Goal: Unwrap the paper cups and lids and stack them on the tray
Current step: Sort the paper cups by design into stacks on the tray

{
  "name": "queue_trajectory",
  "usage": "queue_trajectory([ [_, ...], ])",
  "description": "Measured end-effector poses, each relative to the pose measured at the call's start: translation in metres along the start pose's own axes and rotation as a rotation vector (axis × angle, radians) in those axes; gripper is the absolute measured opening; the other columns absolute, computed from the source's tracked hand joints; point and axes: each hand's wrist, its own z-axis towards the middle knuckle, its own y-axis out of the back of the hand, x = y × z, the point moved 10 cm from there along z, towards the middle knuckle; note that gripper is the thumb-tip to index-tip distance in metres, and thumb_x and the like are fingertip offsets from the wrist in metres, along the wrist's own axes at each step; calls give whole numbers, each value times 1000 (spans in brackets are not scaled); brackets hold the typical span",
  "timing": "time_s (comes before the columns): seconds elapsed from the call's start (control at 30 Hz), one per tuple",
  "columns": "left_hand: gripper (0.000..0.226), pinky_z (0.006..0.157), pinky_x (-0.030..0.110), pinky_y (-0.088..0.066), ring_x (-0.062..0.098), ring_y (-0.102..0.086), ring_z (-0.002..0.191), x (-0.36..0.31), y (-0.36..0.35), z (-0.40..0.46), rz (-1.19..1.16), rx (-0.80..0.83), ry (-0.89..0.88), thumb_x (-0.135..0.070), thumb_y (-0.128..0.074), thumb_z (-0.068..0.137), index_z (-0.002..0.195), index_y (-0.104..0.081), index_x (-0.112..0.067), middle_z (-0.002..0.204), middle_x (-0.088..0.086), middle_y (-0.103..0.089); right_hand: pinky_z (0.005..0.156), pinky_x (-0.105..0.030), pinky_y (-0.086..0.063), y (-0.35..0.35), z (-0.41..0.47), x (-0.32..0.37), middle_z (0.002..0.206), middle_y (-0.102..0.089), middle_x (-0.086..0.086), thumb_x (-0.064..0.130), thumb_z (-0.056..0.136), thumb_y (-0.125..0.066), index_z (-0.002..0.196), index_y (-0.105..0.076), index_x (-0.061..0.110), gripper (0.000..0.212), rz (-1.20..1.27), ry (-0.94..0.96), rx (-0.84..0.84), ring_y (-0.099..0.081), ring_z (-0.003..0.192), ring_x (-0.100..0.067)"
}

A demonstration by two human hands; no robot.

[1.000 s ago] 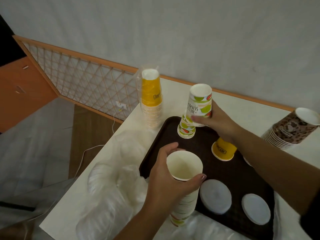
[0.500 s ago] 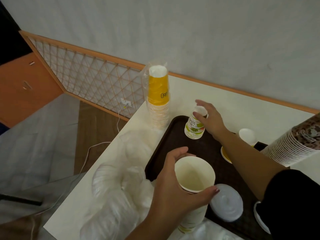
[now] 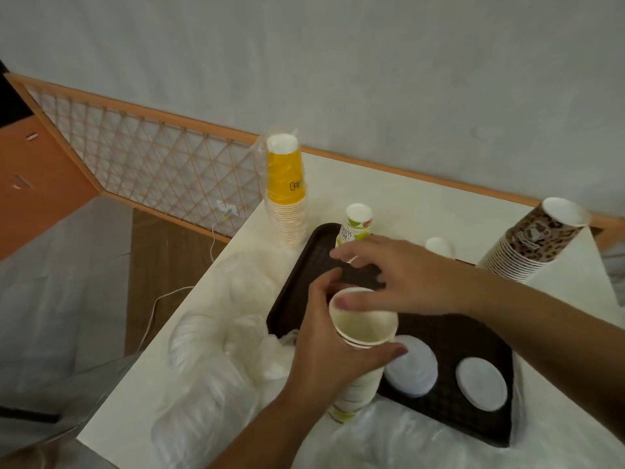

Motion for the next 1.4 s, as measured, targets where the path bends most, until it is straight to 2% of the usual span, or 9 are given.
queue_trajectory([
  [0.1, 102, 78, -2, -39, -21, -45, 105, 3, -6, -1, -15, 8, 24, -23, -93, 47, 128, -33, -33, 118, -23, -48, 93, -25, -45, -19, -22, 7, 122, -49, 16, 59, 75, -66, 133, -40, 37, 68, -183, 47, 46, -48, 108, -2],
  [0.23, 84, 70, -1, -40, -23, -50, 94, 4, -14, 0, 16, 48, 41, -16, -89, 55, 123, -41, -31, 99, -25, -55, 94, -32, -45, -21, -30, 0, 118, -51, 13, 57, 72, -69, 129, -45, 37, 65, -139, 8, -61, -50, 107, -5],
  [0.4, 69, 68, -2, -40, -25, -51, 91, 2, -15, -2, 34, 17, 50, -29, -90, 52, 104, -45, -43, 93, -29, -58, 97, -22, -39, 9, -40, 4, 128, -48, 11, 47, 75, -72, 136, -43, 30, 70, -173, 51, -128, -46, 113, -5],
  [0.53, 79, 64, -3, -39, -30, -48, 86, -5, -21, -6, 7, 43, 53, -18, -91, 53, 108, -38, -40, 91, -27, -55, 93, -24, -44, -13, -37, 0, 125, -52, 11, 50, 74, -73, 131, -44, 31, 67, -195, 51, 22, -49, 109, -5],
  [0.7, 75, 66, 0, -43, -23, -53, 89, 0, -12, -5, -15, 0, 75, -20, -90, 54, 107, -42, -41, 95, -24, -58, 87, -19, -46, 16, -39, 3, 119, -53, 14, 34, 73, -76, 128, -48, 30, 62, -67, 86, -106, -52, 104, -2],
  [0.9, 77, 70, 2, -44, -14, -54, 96, 5, -2, -3, -1, -44, 76, -26, -91, 54, 118, -49, -28, 104, -18, -60, 82, -12, -46, 28, -38, -50, 121, -49, 21, 31, 72, -80, 123, -43, 44, 64, 1, 16, 150, -51, 108, 1],
  [1.03, 80, 69, -2, -39, -24, -46, 96, 10, 3, 0, 2, -60, 98, -30, -90, 55, 120, -44, -36, 104, -26, -55, 83, -1, -39, -6, -22, -70, 121, -54, 22, 18, 71, -82, 124, -42, 35, 69, 153, -8, 232, -51, 108, 10],
  [1.23, 83, 73, 1, -44, -11, -50, 101, 18, 3, 5, -1, -21, 140, -34, -88, 55, 121, -39, -43, 107, -27, -52, 100, -38, -47, 17, 50, -127, 123, -58, 5, 12, 72, -79, 130, -43, 22, 69, 652, -134, -438, -57, 112, -14],
  [1.4, 89, 82, 9, -47, -4, -54, 104, 19, 0, 7, -22, 7, 112, -54, -83, 44, 122, -42, -40, 111, -23, -57, 98, -44, -47, 12, 102, -168, 119, -58, 4, 11, 70, -80, 128, -41, 20, 70, 821, -209, -655, -58, 109, -17],
])
